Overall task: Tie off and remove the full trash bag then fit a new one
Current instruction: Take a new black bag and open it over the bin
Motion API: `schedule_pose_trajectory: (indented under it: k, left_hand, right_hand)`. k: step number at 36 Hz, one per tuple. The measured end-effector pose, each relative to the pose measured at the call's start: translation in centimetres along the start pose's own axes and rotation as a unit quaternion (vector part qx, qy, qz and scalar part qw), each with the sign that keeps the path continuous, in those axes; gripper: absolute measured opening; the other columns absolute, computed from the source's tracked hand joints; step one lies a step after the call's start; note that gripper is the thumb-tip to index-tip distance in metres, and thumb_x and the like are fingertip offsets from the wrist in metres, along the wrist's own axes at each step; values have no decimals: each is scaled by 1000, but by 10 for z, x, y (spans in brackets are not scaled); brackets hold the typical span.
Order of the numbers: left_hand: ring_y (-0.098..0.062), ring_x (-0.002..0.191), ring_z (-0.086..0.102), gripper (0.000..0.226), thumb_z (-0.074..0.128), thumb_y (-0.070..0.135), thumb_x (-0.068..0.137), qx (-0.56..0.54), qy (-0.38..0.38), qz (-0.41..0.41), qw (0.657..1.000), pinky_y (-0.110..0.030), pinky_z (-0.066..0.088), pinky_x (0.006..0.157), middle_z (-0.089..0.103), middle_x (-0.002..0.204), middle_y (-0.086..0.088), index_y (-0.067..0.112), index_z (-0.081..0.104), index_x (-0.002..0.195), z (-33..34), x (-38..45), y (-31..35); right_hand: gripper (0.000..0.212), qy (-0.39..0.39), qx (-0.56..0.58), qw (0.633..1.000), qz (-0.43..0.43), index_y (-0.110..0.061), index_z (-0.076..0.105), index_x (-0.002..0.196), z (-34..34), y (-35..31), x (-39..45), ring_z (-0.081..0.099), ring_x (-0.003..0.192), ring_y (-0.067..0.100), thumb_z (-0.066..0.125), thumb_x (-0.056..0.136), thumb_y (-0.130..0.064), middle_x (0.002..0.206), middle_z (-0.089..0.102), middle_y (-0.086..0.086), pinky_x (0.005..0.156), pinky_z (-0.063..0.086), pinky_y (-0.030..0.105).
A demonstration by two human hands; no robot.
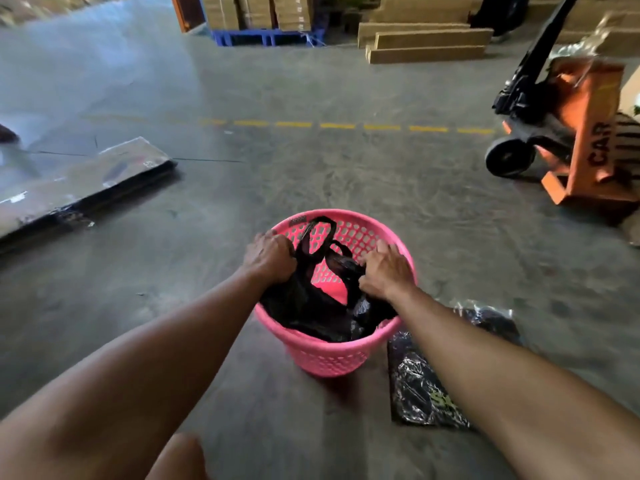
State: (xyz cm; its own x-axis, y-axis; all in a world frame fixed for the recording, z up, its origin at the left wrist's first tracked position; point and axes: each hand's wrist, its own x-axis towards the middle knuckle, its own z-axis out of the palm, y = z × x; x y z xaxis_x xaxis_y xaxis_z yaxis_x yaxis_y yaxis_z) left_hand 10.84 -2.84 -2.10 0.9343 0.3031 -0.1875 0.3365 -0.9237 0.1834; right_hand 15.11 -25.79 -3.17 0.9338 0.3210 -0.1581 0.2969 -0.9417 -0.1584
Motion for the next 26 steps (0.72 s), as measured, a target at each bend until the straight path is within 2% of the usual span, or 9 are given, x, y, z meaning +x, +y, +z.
schedule_pose_trajectory:
  k: [6, 8, 10, 12, 14, 17, 20, 22, 26]
  left_hand:
    - [-32, 100, 71, 23, 68, 34, 72, -123, 72, -26, 989, -37, 57, 87, 76, 104, -8, 36, 81, 91, -24, 2, -1]
    - [-26, 75, 75, 8, 71, 36, 67, -240, 65, -58, 967, -37, 61, 78, 78, 78, -7, 34, 76, 72, -31, 7, -9]
    - [-15, 45, 67, 9, 72, 23, 82, -341, 46, -61, 937, -26, 56, 55, 68, 51, 2, 22, 69, 73, -39, 3, -11]
    - [-9, 39, 64, 12, 58, 10, 96, -415, 28, -59, 908, -18, 42, 40, 64, 53, 2, 12, 61, 84, -47, -2, -10]
    - [-11, 45, 69, 13, 49, 8, 99, -463, 16, -37, 885, -16, 40, 40, 61, 71, -5, 11, 55, 88, -51, -9, -13]
    - [-15, 64, 74, 8, 60, 13, 95, -530, -17, -13, 847, -23, 51, 58, 65, 90, -5, 16, 52, 95, -55, -20, -23]
    - [-20, 95, 76, 33, 78, 24, 86, -523, -17, 48, 851, -36, 60, 81, 75, 113, -4, 18, 65, 116, -54, -29, -35]
    - [-29, 107, 74, 31, 75, 22, 90, -528, 13, 46, 848, -37, 60, 89, 75, 119, -10, 14, 70, 119, -55, -38, -41]
    - [-28, 102, 74, 20, 71, 12, 91, -522, 68, 32, 850, -25, 61, 79, 74, 118, -12, 16, 73, 111, -47, -60, -65]
  right_hand:
    - [35, 98, 135, 983, 82, -12, 75, 101, -30, 6, 5, 71, 99, 39, 61, 70, -11, 101, 75, 18, 83, 57, 38]
    - [22, 101, 250, 950, 157, -9, 73, 89, -41, 12, 10, 73, 88, 35, 60, 72, -13, 88, 76, 17, 75, 57, 30]
    - [9, 74, 389, 897, 197, -9, 64, 76, -49, 16, 12, 73, 64, 28, 55, 78, -11, 76, 71, 11, 62, 59, 22]
    - [2, 20, 505, 839, 202, -9, 61, 77, -51, 17, 13, 74, 58, 27, 59, 76, -10, 83, 65, 10, 68, 65, 38]
    - [25, -18, 500, 850, 162, -12, 67, 83, -45, 23, 14, 75, 72, 26, 75, 63, -23, 89, 71, 10, 71, 65, 47]
    - [66, 1, 433, 894, 112, -26, 74, 103, -42, 33, 13, 75, 88, 17, 82, 46, -58, 96, 78, -4, 80, 63, 39]
    - [49, 62, 445, 885, 121, -19, 76, 102, -49, 40, 5, 73, 94, 20, 75, 69, -56, 98, 77, -2, 88, 59, 37]
    - [37, 105, 468, 869, 117, -16, 78, 98, -52, 48, -2, 74, 94, 21, 74, 75, -45, 96, 78, 0, 90, 59, 41]
    - [22, 136, 494, 855, 75, -15, 81, 100, -52, 66, -32, 75, 89, 12, 82, 79, -15, 94, 78, -2, 87, 59, 31]
